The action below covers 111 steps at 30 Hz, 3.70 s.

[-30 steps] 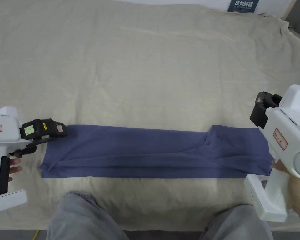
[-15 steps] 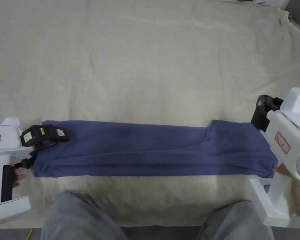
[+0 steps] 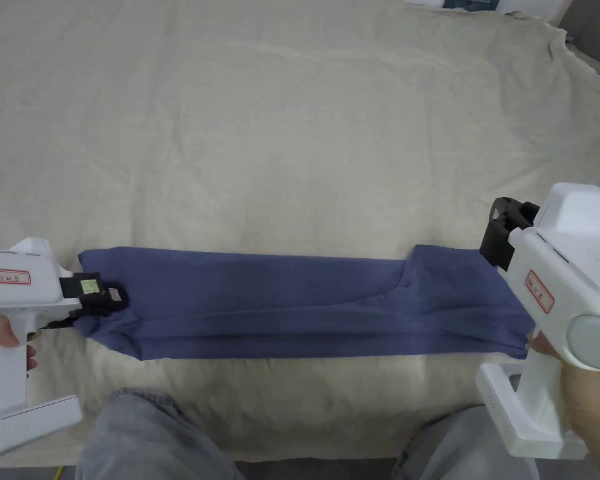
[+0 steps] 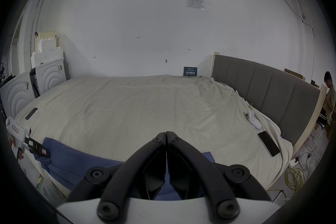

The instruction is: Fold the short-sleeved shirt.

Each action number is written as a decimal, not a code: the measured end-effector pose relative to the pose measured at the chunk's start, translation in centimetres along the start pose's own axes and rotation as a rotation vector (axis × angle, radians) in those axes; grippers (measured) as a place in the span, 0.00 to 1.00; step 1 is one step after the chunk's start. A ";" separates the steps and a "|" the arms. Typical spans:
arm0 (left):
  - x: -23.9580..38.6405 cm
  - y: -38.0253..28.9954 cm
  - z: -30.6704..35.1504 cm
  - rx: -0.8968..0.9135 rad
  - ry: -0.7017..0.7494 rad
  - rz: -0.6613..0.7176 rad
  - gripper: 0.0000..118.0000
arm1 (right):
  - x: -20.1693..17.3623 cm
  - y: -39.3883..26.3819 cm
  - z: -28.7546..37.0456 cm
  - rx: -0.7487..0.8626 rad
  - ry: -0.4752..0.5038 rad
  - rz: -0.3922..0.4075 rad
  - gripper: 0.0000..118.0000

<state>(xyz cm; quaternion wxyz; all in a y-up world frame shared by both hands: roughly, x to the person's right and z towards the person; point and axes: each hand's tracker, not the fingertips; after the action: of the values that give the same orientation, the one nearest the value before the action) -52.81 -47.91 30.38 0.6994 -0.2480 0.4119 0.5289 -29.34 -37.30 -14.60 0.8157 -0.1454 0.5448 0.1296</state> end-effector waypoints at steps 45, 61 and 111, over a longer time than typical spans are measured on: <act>30.0 -8.8 -10.9 -0.119 -0.157 -0.544 0.98 | 9.1 -1.0 5.1 0.070 -0.102 -0.109 0.00; 27.5 -13.7 -11.0 0.196 0.065 -0.598 0.00 | 8.2 -1.4 4.9 0.064 -0.073 -0.109 0.00; 10.1 -4.4 -8.1 -0.187 -0.369 -0.096 0.98 | 5.8 -0.7 3.1 0.021 -0.023 -0.079 0.00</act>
<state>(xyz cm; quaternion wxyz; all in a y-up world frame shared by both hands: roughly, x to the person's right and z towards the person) -50.17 -50.19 17.16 0.7612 -0.2301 0.2136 0.5675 -24.34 -36.44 -18.80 0.8280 -0.1567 0.5303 0.0931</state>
